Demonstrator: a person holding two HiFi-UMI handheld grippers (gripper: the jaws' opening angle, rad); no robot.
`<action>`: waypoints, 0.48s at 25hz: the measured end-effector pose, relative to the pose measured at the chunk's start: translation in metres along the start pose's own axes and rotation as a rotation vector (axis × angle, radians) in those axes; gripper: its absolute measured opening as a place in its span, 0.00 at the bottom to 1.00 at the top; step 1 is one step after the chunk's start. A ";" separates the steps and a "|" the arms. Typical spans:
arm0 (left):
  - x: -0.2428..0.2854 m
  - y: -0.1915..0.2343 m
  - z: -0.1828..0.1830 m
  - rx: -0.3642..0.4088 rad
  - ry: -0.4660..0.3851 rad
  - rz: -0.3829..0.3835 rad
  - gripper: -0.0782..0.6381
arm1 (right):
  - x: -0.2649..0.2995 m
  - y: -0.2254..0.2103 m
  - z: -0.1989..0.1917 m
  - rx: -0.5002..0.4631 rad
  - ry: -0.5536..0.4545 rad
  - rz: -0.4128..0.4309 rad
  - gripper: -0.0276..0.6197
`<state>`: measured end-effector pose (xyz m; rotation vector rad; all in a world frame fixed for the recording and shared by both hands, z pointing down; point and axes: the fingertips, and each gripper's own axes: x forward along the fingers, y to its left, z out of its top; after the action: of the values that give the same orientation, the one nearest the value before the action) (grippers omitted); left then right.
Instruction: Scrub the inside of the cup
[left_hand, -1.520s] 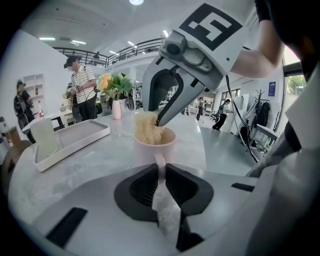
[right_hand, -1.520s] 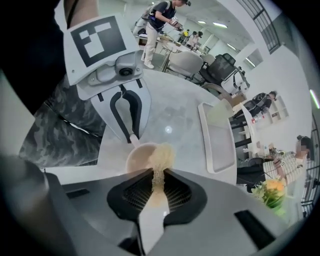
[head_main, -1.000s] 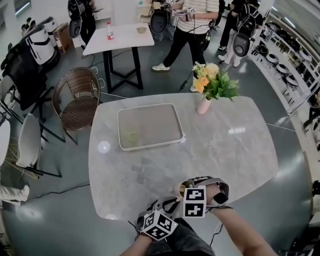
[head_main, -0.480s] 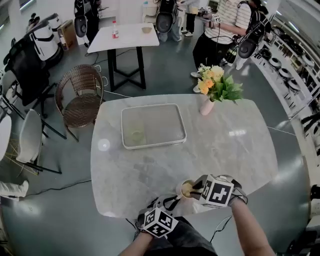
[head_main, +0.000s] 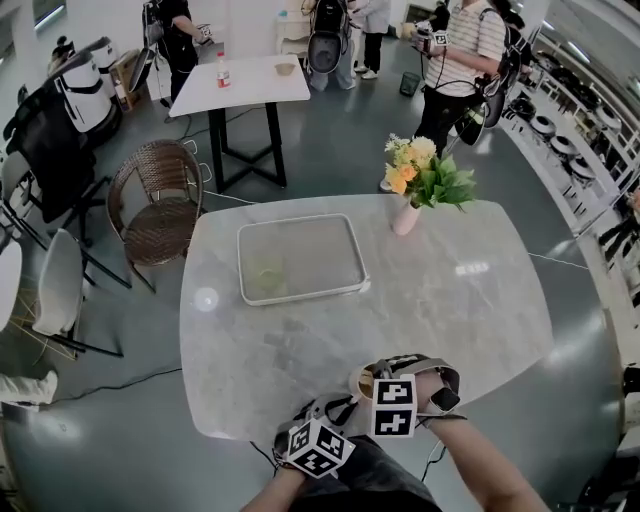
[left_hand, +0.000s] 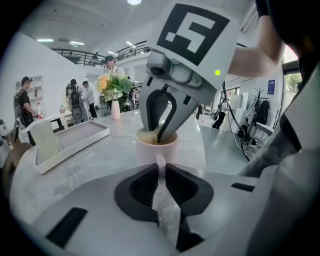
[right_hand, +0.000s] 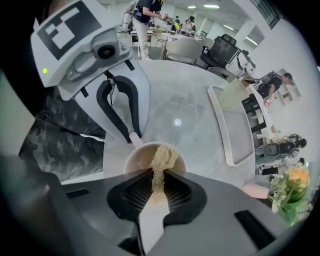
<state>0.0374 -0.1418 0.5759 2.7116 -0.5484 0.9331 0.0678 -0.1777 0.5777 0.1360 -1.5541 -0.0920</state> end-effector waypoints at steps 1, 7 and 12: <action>0.000 0.000 0.000 -0.001 0.000 0.002 0.18 | 0.003 0.001 0.000 0.005 0.003 0.007 0.14; 0.000 -0.001 0.000 -0.004 0.005 0.015 0.18 | 0.005 0.011 0.009 0.156 -0.086 0.191 0.14; -0.003 0.004 0.000 -0.018 0.005 0.034 0.18 | -0.019 0.006 0.012 0.362 -0.270 0.298 0.14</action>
<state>0.0335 -0.1448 0.5747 2.6909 -0.6010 0.9391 0.0552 -0.1694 0.5596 0.1801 -1.8329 0.4230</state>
